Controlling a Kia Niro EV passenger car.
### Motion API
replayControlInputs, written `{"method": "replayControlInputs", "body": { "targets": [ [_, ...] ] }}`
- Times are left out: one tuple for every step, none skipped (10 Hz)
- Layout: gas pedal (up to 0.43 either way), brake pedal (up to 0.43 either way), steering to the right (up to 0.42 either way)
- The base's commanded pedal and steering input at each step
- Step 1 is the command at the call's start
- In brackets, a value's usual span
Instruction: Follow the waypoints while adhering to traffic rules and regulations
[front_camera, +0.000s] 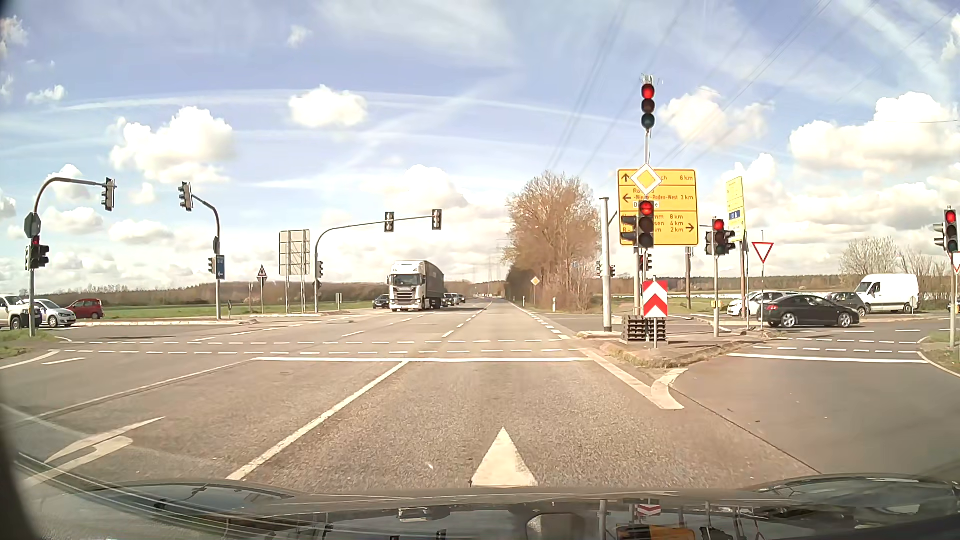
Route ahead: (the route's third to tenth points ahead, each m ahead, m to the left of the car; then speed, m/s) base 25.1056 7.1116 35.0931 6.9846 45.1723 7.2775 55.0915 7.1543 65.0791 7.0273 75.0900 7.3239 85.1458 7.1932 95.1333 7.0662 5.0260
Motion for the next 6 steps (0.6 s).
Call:
{"method": "replayControlInputs", "body": {
  "targets": [
    [0.0,0.189,-0.004],
    [0.0,0.189,-0.003],
    [0.0,0.195,-0.003],
    [0.0,0.207,-0.003],
    [0.0,0.207,-0.003],
    [0.0,0.207,-0.003]
  ]
}}
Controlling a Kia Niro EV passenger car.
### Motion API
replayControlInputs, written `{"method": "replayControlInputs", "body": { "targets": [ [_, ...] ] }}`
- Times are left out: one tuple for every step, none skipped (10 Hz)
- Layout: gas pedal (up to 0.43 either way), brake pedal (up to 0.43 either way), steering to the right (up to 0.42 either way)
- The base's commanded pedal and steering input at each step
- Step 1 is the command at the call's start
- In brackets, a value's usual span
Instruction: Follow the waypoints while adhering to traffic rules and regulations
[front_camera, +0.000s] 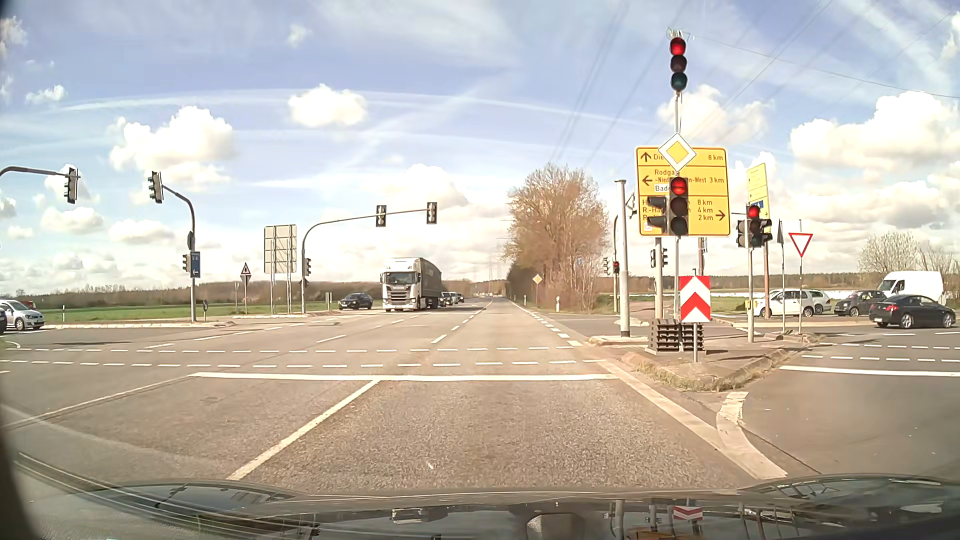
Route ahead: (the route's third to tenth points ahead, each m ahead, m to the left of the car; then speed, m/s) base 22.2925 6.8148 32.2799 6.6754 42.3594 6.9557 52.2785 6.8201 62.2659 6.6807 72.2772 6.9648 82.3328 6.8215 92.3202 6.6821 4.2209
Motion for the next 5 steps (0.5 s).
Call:
{"method": "replayControlInputs", "body": {
  "targets": [
    [0.0,0.207,-0.003],
    [0.0,0.213,-0.003],
    [0.0,0.213,-0.003],
    [0.0,0.213,-0.003],
    [0.0,0.213,-0.002]
  ]
}}
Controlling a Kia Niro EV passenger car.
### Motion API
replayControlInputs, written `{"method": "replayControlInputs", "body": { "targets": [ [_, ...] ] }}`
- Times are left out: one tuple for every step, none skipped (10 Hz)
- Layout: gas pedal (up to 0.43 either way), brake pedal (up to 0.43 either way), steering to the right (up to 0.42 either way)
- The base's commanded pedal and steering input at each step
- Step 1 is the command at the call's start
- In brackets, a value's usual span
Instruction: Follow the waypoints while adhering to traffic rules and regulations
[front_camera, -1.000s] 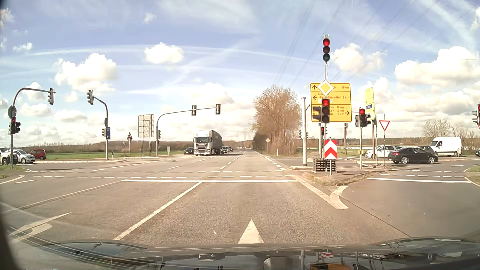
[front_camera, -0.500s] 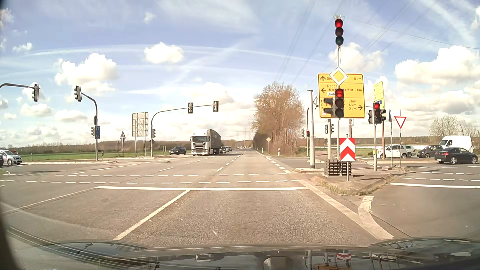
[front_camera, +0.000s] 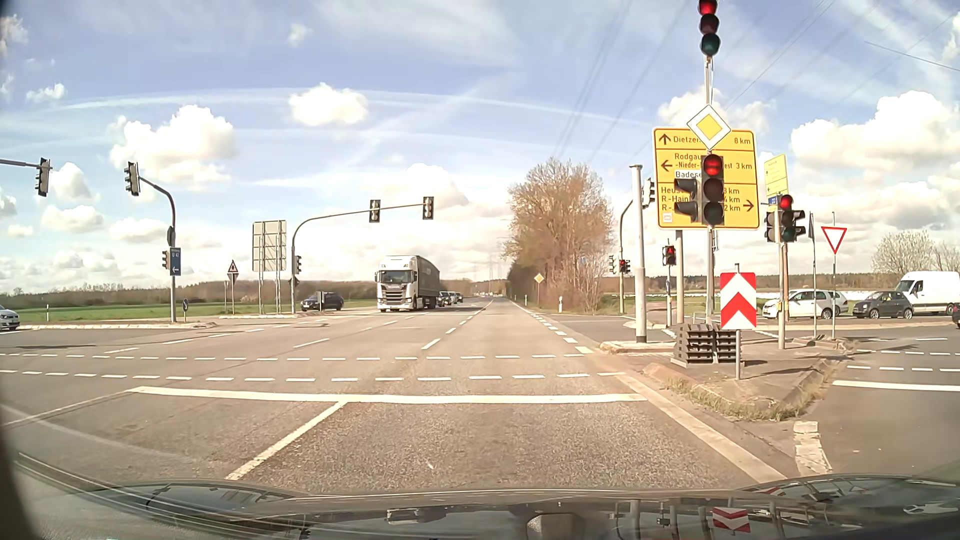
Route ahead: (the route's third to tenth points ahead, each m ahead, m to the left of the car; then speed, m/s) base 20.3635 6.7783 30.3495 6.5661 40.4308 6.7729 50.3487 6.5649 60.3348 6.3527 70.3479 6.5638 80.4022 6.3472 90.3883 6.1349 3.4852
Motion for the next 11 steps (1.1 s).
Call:
{"method": "replayControlInputs", "body": {
  "targets": [
    [0.0,0.213,-0.002],
    [0.0,0.213,-0.003],
    [0.0,0.213,-0.003],
    [0.0,0.22,-0.003],
    [0.0,0.213,-0.002],
    [0.0,0.22,-0.002],
    [0.0,0.213,-0.002],
    [0.0,0.213,-0.002],
    [0.0,0.22,-0.002],
    [0.0,0.22,-0.002],
    [0.0,0.22,-0.002]
  ]
}}
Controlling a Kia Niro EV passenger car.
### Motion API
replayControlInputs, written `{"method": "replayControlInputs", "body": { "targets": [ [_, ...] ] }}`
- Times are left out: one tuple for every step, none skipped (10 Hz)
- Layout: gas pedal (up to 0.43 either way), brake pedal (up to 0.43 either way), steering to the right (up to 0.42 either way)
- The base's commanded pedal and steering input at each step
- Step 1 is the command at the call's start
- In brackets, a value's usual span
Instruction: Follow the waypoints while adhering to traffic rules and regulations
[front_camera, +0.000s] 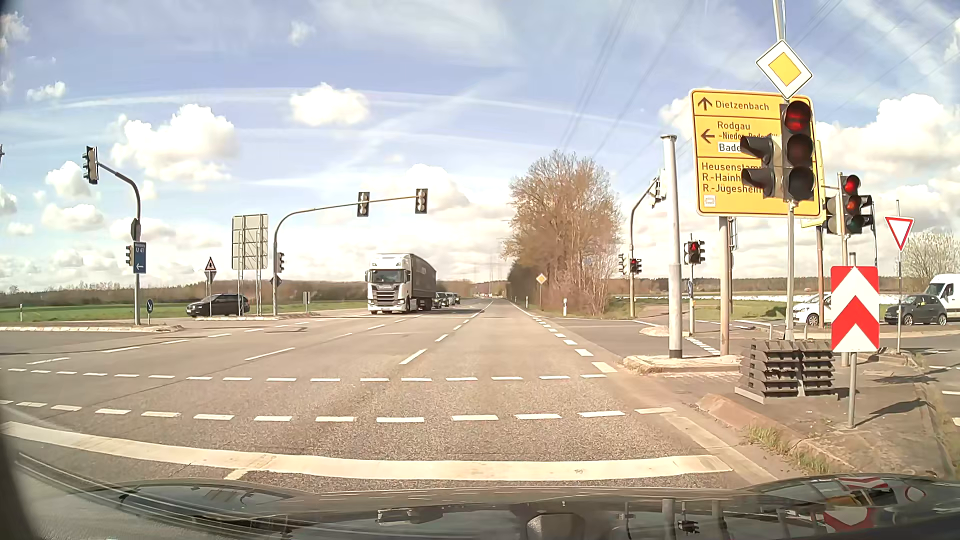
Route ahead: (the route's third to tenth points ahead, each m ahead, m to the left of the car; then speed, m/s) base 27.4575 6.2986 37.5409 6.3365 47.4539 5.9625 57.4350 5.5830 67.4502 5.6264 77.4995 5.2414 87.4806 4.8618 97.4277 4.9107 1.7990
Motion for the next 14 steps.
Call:
{"method": "replayControlInputs", "body": {
  "targets": [
    [0.0,0.22,-0.002],
    [0.0,0.22,-0.002],
    [0.0,0.22,-0.002],
    [0.0,0.213,-0.002],
    [0.0,0.213,-0.002],
    [0.0,0.207,-0.002],
    [0.0,0.207,-0.003],
    [0.0,0.207,-0.002],
    [0.0,0.213,-0.002],
    [0.0,0.207,-0.003],
    [0.0,0.201,-0.003],
    [0.0,0.207,-0.002],
    [0.0,0.207,-0.002],
    [0.0,0.207,-0.002]
  ]
}}
